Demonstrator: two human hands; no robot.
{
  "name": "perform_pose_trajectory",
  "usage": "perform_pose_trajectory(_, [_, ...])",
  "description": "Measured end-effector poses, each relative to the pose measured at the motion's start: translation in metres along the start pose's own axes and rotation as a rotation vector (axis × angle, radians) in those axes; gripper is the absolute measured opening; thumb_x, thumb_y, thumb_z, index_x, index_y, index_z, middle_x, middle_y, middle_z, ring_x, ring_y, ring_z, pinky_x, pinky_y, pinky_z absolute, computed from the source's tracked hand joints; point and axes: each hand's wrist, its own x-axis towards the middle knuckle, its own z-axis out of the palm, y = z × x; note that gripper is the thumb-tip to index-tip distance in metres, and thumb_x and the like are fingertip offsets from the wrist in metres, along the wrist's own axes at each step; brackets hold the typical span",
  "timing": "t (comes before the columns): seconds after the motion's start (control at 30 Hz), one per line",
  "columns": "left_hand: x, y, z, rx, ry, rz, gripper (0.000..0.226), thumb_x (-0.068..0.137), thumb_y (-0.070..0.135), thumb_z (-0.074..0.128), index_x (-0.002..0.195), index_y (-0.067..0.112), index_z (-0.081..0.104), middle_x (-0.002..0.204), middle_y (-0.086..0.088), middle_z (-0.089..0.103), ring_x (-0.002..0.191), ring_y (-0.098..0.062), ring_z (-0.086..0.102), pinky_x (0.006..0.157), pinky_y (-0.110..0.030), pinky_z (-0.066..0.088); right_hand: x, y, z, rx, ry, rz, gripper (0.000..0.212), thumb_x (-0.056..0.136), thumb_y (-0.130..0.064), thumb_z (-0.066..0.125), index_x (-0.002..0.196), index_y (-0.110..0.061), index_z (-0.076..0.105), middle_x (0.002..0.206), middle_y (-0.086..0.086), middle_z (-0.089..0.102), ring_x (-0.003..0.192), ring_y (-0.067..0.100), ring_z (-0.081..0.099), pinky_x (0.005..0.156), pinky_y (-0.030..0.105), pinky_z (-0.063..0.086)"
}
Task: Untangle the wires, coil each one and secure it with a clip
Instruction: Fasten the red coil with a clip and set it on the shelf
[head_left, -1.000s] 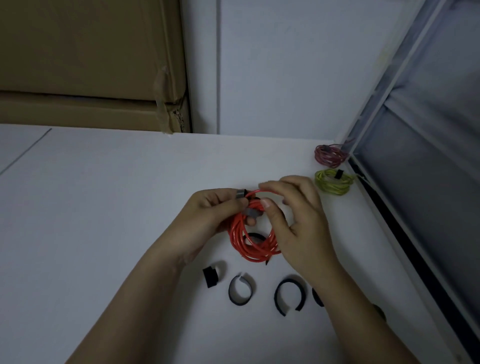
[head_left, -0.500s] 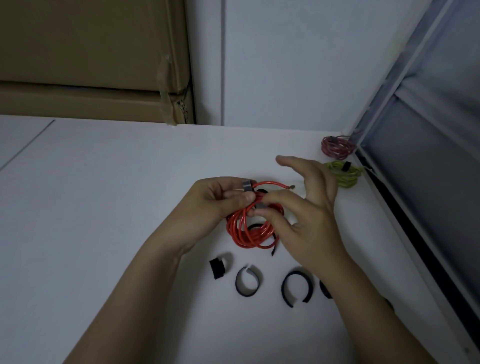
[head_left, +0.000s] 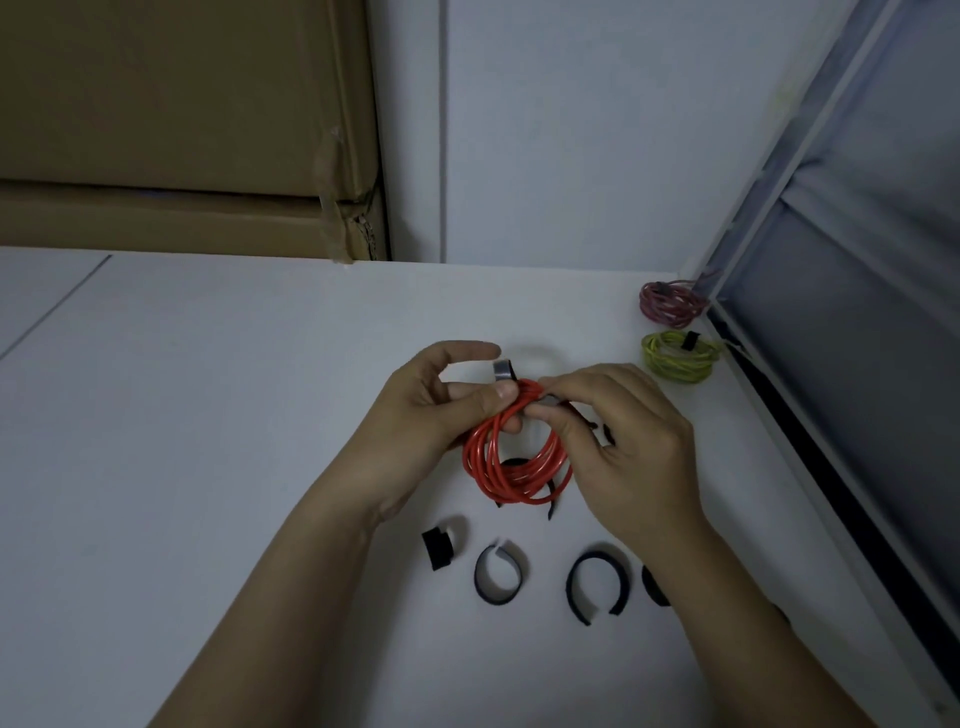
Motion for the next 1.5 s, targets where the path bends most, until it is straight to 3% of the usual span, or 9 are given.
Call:
perform_pose_trajectory(0.1, [-0.0009,-0.0002,0.0015,0.006,-0.012,0.023,0.023,0.074,0.021,0.065,0.095,0.012,0.063,0.071,-0.005,0.073,0.067,-0.012,0.069,0.063,-0.018,0.051,-0.0018,0.0011,0.0019,-0.008,-0.004,0.031,0.006,0.087,-0.01,0.067,0.088,-0.005,0.071,0.083,0.004,0.066,0.079,0.017,0.059,0.073,0.028,0.049])
perform_pose_trajectory(0.33, [-0.0035,0.0014,0.0052,0.022,-0.065,0.072,0.027,0.075,0.022,0.064,0.098,0.009,0.065,0.077,0.0,0.074,0.066,-0.009,0.067,0.063,-0.014,0.049,-0.0031,-0.0012,0.0027,0.009,-0.006,0.074,0.008,0.088,-0.01,0.065,0.086,-0.004,0.069,0.082,0.003,0.063,0.074,0.01,0.057,0.062,0.029,0.048])
perform_pose_trajectory(0.47, [-0.0029,-0.0004,0.0035,0.04,-0.096,0.062,0.022,0.078,0.005,0.068,0.1,0.009,0.067,0.079,-0.002,0.074,0.074,-0.01,0.069,0.069,-0.016,0.05,-0.0033,-0.0001,0.0016,0.041,0.014,0.087,0.012,0.089,-0.011,0.062,0.085,-0.002,0.068,0.081,0.005,0.062,0.073,0.009,0.055,0.063,0.026,0.048])
perform_pose_trajectory(0.57, [-0.0023,-0.0024,0.0036,0.056,-0.093,0.09,0.021,0.086,-0.005,0.059,0.101,0.007,0.068,0.077,-0.001,0.073,0.072,-0.009,0.068,0.069,-0.016,0.051,-0.0031,-0.0012,0.0021,0.027,0.037,0.052,0.008,0.088,-0.008,0.064,0.084,-0.002,0.069,0.084,0.005,0.063,0.078,0.009,0.057,0.067,0.023,0.05])
perform_pose_trajectory(0.77, [-0.0025,-0.0009,0.0034,0.065,-0.096,0.116,0.019,0.091,-0.003,0.053,0.102,0.006,0.066,0.068,0.002,0.07,0.066,-0.006,0.066,0.064,-0.014,0.049,-0.0035,0.0007,0.0035,0.022,0.079,-0.039,0.012,0.081,0.008,0.069,0.088,-0.002,0.068,0.114,0.008,0.062,0.106,0.012,0.059,0.092,0.02,0.047])
perform_pose_trajectory(0.87, [-0.0023,-0.001,0.0037,0.076,-0.068,0.128,0.018,0.091,-0.001,0.054,0.101,0.007,0.066,0.065,0.003,0.069,0.064,-0.006,0.064,0.066,-0.015,0.049,-0.0031,-0.0017,0.0047,0.052,0.072,-0.028,0.006,0.081,0.008,0.069,0.083,0.002,0.069,0.118,0.013,0.058,0.108,0.011,0.058,0.094,0.019,0.046])
perform_pose_trajectory(1.03, [-0.0025,-0.0011,0.0051,0.067,-0.025,0.11,0.02,0.093,0.001,0.053,0.103,0.012,0.066,0.065,0.001,0.068,0.062,-0.006,0.063,0.064,-0.015,0.049,-0.0053,0.0018,0.0054,0.009,0.056,-0.051,0.009,0.079,0.01,0.071,0.083,0.002,0.07,0.103,0.01,0.07,0.098,0.015,0.065,0.084,0.024,0.053])
perform_pose_trajectory(1.17, [-0.002,-0.001,0.0066,0.101,-0.034,0.103,0.026,0.096,0.004,0.05,0.116,0.016,0.063,0.066,0.005,0.067,0.064,-0.003,0.062,0.065,-0.012,0.047,-0.004,-0.0008,0.0049,0.027,0.009,-0.06,0.008,0.08,0.011,0.067,0.083,0.004,0.07,0.109,0.004,0.068,0.104,0.016,0.062,0.089,0.022,0.051])
perform_pose_trajectory(1.5, [-0.0003,-0.0043,0.0042,0.022,-0.073,0.097,0.03,0.083,0.015,0.059,0.113,0.013,0.066,0.067,0.006,0.066,0.067,-0.003,0.062,0.069,-0.012,0.048,-0.0012,-0.0018,0.0031,0.092,-0.01,-0.012,0.017,0.078,0.01,0.071,0.09,-0.001,0.07,0.11,0.004,0.067,0.106,0.015,0.063,0.092,0.021,0.049])
